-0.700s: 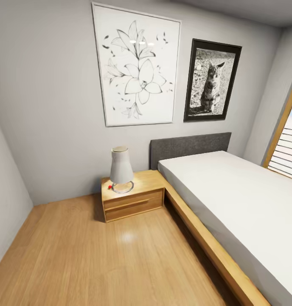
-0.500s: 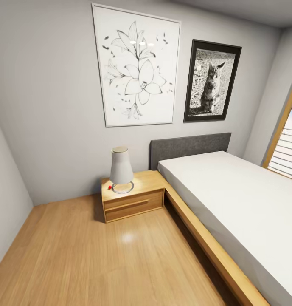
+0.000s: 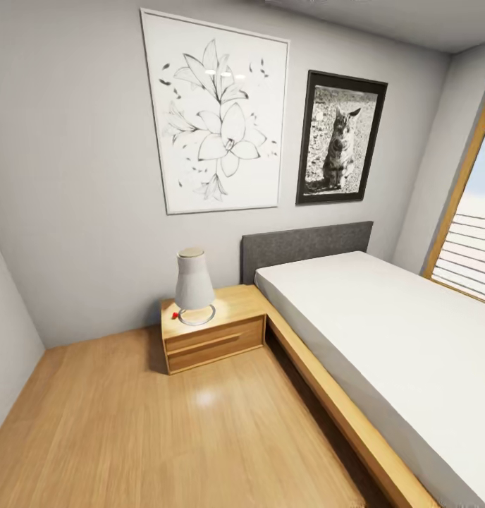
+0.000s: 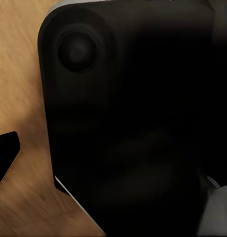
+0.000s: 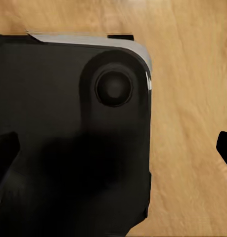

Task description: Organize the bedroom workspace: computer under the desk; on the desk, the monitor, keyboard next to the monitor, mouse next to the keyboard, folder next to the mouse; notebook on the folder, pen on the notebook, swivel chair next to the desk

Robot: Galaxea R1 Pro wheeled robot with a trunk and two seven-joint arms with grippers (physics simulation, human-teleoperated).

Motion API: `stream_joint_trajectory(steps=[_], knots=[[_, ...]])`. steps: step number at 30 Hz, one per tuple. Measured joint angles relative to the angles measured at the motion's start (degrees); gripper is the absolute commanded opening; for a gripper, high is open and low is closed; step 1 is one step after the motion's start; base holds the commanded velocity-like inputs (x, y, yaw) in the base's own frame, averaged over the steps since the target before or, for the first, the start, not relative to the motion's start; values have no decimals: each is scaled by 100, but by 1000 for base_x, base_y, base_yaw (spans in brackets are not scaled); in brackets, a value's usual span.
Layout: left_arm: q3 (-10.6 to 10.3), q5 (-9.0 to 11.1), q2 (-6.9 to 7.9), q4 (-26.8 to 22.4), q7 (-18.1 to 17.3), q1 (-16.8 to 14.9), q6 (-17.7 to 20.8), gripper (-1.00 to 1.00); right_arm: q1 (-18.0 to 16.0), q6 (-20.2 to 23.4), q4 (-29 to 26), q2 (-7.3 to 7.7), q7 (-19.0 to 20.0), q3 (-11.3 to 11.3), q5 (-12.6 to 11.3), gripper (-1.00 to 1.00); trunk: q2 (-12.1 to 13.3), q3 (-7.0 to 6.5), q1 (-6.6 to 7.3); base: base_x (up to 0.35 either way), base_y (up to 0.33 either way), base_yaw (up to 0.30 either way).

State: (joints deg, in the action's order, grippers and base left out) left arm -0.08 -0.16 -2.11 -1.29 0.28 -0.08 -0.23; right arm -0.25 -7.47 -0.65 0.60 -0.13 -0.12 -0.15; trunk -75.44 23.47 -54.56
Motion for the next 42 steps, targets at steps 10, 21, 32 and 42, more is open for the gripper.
stream_joint_trajectory(steps=[10,21,32,42], knots=[[8,0,35,-399,4,-1,-51,100,0,-2435,-35,-7,6,18,7,100,401,-221,220,0,0,-225],[20,51,62,-2012,11,-9,-88,100,0,-2601,-1227,-127,-6,-1,-38,100,843,-470,461,0,0,-152],[25,634,70,-2505,2,-276,-95,100,-38,-2752,-2026,-284,-11,-4,-45,100,1285,-651,703,0,0,-126],[126,1566,80,-2397,-49,-280,-883,100,-40,-3578,-1479,-253,-3,-12,-29,100,1487,-770,814,0,0,-271]])
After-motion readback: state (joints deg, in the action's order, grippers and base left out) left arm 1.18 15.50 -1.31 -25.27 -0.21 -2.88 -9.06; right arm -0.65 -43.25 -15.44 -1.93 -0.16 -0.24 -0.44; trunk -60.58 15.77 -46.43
